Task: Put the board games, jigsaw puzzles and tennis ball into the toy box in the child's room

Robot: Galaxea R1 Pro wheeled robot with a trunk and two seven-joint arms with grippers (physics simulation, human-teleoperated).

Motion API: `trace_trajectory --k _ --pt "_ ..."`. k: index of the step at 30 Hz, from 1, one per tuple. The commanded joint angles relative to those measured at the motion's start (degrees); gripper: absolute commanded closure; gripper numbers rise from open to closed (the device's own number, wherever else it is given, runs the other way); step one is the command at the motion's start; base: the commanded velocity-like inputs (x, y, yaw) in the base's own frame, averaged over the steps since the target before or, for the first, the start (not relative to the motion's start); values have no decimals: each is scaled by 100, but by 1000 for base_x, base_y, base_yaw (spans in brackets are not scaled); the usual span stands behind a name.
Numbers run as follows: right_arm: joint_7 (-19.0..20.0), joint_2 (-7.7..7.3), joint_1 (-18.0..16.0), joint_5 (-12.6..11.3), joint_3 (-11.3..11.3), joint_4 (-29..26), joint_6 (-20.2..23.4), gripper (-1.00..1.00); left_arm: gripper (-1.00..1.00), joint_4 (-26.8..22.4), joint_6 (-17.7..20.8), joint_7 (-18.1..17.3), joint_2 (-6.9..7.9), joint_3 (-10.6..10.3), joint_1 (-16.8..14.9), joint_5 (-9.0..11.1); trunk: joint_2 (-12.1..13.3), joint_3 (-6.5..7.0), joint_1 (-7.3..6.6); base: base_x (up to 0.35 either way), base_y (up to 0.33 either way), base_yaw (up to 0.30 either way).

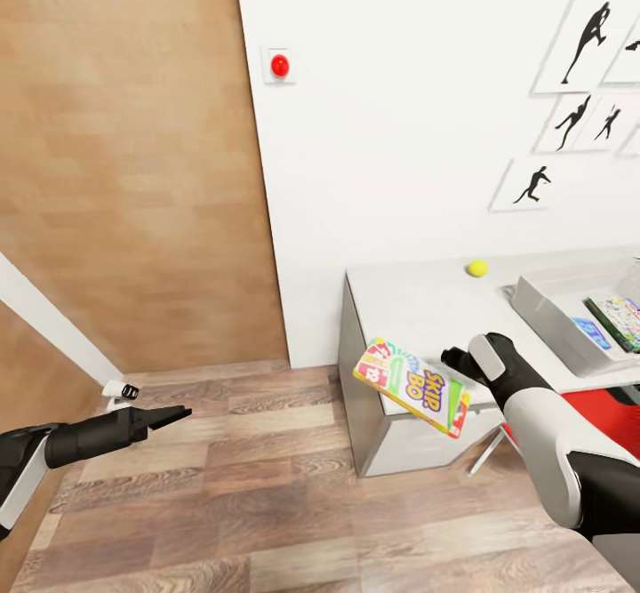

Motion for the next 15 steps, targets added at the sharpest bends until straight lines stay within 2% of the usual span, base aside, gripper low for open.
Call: trace_trajectory --k 1,7,11,14,15 --pt "-47 1 -4 -62 -12 -18 13 -100 -100 -2 59 -12 1 -1 -2 11 -10 -3 4 0 0 -184" --pt "-41 -2 -4 -80 -25 -85 15 -100 -100 -2 56 -12 3 -1 -2 11 -10 42 4 0 0 -185" --pt "-53 -1 48 -93 -20 -465 30 -100 -100 -2 56 -12 3 -1 -2 11 -10 72 4 0 0 -186" --pt "-57 5 238 -100 -17 -927 79 -100 -100 -2 56 -12 3 -1 -2 11 -10 94 4 0 0 -186" --pt "-59 20 371 -104 -13 -1248 138 -100 -100 -2 56 -12 3 -1 -2 11 -10 102 4 0 0 -186"
